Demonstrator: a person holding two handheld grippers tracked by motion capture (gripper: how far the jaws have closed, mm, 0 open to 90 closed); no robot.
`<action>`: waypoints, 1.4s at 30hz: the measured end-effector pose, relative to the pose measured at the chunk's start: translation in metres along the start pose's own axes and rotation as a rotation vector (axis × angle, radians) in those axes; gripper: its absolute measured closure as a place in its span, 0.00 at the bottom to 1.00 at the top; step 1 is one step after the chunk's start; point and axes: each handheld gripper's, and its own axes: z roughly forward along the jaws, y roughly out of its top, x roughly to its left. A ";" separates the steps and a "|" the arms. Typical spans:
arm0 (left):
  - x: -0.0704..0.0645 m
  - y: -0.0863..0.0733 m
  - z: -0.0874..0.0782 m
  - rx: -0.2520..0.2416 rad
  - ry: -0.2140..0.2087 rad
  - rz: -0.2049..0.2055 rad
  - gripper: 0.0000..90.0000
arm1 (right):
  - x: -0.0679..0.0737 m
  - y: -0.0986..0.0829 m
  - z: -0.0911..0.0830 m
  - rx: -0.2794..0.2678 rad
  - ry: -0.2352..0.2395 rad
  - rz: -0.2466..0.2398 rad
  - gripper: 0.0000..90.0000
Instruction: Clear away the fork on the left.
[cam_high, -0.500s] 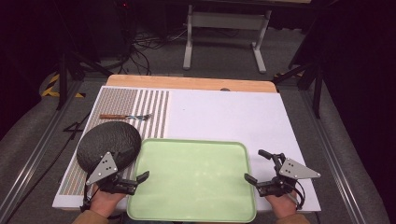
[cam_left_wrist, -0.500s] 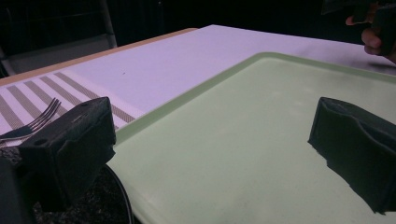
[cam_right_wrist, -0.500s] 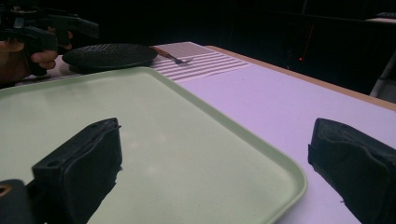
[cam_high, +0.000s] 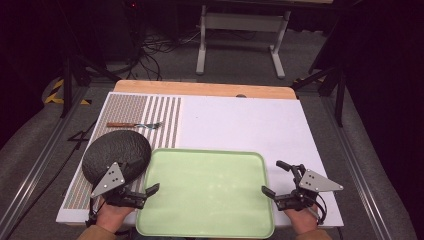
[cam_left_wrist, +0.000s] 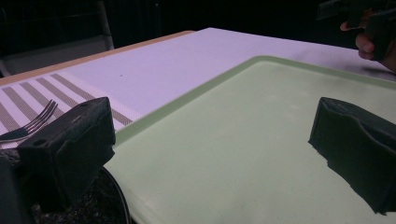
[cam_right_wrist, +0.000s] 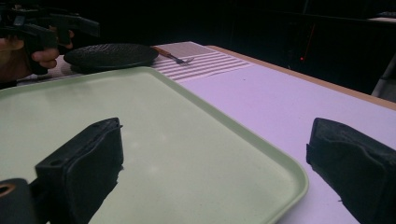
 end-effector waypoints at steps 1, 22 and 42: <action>0.000 0.000 0.000 0.005 -0.002 0.002 0.01 | 0.000 0.000 0.000 0.000 0.000 0.000 0.05; 0.004 0.038 -0.006 0.020 -0.039 0.045 0.08 | -0.001 0.000 -0.001 -0.009 0.020 0.004 0.09; 0.008 0.057 0.002 0.290 -0.002 0.324 0.13 | 0.000 -0.001 0.000 -0.001 0.049 -0.001 0.15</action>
